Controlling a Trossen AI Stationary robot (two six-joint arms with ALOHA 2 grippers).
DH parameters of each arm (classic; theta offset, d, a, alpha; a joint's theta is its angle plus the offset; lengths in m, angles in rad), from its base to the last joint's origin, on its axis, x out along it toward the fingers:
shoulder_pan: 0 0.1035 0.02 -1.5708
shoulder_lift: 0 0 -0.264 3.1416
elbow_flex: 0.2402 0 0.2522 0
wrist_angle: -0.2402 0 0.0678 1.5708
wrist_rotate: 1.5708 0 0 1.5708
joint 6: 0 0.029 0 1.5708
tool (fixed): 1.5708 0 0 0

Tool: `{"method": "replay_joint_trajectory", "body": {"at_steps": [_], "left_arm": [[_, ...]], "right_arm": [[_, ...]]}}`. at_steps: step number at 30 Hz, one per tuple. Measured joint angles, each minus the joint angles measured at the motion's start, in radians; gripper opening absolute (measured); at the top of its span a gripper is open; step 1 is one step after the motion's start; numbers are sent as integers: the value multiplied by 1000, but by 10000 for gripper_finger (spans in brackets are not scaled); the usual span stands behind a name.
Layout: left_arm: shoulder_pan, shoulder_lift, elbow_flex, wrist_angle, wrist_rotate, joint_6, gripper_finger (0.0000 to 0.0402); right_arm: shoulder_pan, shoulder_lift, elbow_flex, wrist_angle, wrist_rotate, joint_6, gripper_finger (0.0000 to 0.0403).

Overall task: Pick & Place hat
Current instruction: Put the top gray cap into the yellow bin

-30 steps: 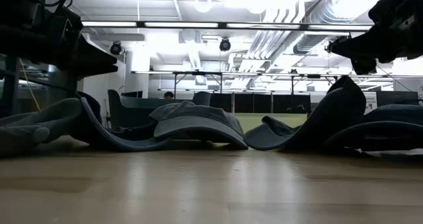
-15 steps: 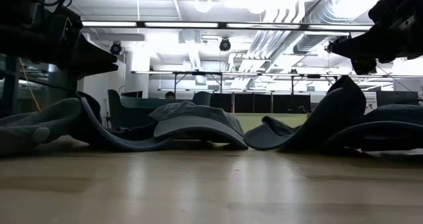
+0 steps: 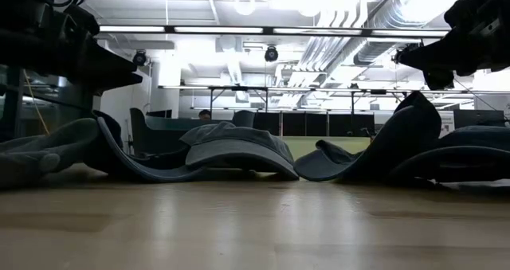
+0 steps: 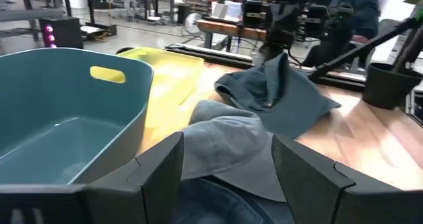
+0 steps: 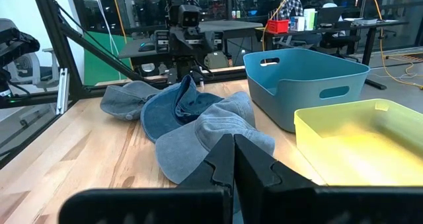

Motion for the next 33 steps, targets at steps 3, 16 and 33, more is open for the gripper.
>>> {"method": "replay_joint_trajectory", "body": {"at_steps": [3,16,33], "left_arm": [[0,0,0,0,15,-5,227],[0,1,0,84,-133,-494,227],[0,174,14,76,-47,-785,227]], "right_arm": [[0,0,-2,10,0,0,0],[0,0,-3,27,0,0,0],[0,0,-2,33,0,0,0]]}}
